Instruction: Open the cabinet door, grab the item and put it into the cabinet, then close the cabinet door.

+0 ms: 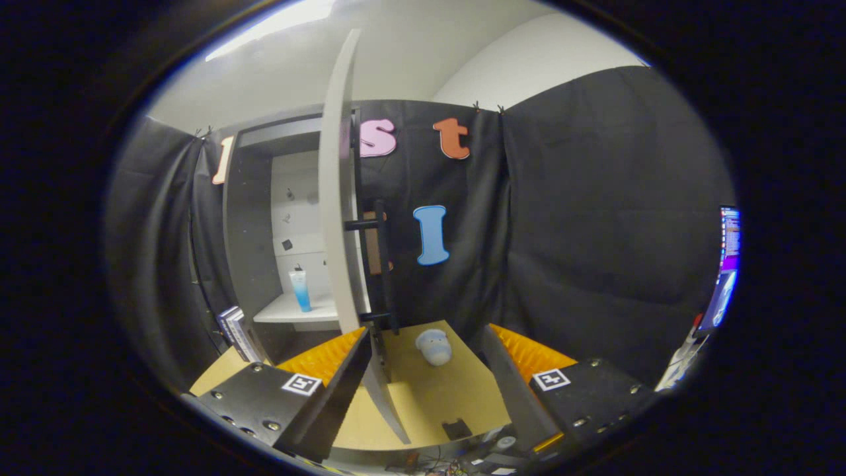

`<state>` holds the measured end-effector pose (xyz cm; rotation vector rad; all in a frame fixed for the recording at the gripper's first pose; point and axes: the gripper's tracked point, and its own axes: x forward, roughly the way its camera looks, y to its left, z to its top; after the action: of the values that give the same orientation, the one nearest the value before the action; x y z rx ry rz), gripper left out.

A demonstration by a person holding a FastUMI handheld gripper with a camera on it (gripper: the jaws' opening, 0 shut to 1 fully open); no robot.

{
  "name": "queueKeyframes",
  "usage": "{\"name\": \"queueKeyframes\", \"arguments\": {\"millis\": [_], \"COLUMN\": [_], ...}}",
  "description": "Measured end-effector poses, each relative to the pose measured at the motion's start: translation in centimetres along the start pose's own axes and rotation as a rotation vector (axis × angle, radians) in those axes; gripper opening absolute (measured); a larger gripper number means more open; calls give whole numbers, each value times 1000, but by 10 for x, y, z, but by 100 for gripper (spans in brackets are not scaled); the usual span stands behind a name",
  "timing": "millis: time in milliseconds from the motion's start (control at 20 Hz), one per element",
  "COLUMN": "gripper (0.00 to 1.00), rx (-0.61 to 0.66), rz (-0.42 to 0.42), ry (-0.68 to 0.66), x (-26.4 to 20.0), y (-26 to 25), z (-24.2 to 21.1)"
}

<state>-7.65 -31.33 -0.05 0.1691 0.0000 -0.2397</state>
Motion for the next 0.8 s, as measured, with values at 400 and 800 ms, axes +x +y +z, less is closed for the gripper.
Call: {"name": "queueKeyframes", "arguments": {"millis": [400, 800], "gripper": [98, 98], "rx": [-4, 27], "rz": [106, 276], "ry": [20, 64], "x": [43, 37], "y": [11, 83], "z": [-3, -13]}}
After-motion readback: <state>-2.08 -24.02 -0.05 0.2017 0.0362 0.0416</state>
